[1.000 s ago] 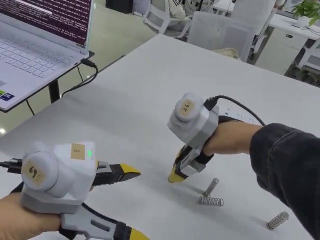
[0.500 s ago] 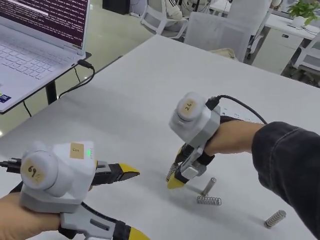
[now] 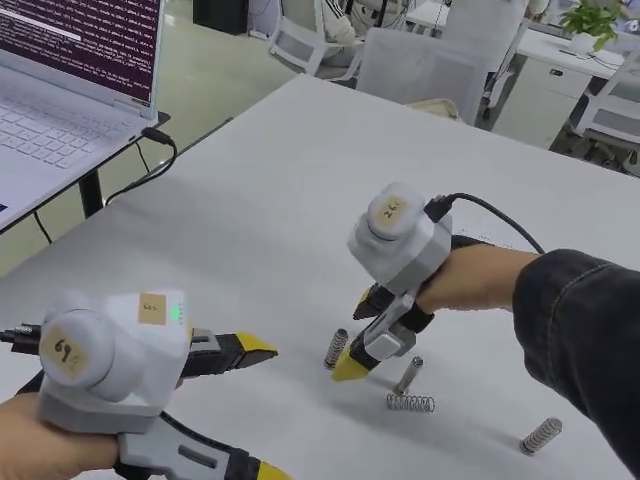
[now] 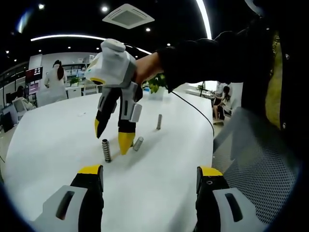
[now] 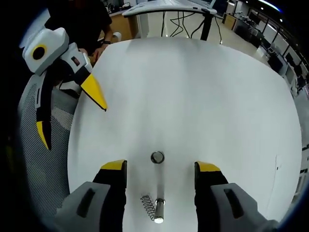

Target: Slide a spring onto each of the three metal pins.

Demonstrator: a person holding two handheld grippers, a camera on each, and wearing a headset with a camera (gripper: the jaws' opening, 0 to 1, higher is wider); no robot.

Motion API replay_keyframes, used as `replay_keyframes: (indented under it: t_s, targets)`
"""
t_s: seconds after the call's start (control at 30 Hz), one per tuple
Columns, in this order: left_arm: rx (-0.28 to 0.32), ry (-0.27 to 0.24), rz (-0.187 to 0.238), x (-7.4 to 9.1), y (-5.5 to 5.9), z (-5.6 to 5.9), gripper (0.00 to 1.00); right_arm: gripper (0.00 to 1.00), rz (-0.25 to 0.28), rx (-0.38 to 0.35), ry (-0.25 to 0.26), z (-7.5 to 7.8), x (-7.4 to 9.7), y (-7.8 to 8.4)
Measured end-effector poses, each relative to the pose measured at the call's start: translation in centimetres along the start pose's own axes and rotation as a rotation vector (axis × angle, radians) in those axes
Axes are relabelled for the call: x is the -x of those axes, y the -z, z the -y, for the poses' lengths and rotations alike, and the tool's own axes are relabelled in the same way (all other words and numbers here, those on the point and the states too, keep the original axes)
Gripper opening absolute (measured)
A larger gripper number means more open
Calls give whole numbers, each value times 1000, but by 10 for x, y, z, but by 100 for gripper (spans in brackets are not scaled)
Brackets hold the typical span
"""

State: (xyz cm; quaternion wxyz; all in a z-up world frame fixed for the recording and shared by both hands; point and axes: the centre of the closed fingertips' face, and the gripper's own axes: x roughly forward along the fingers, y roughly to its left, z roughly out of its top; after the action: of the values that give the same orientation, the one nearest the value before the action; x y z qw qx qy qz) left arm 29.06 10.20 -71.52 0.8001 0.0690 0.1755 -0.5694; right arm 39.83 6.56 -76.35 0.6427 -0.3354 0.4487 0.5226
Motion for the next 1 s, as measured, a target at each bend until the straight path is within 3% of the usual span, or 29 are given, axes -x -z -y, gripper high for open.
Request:
replay_keyframes:
  t_s: [0.33, 1.0]
  targets:
    - [-7, 20, -8, -6, -1, 2, 76, 56, 60, -54, 26, 6, 16, 8]
    - [-31, 63, -18, -22, -10, 5, 74, 57, 145, -158, 112, 15, 51, 43]
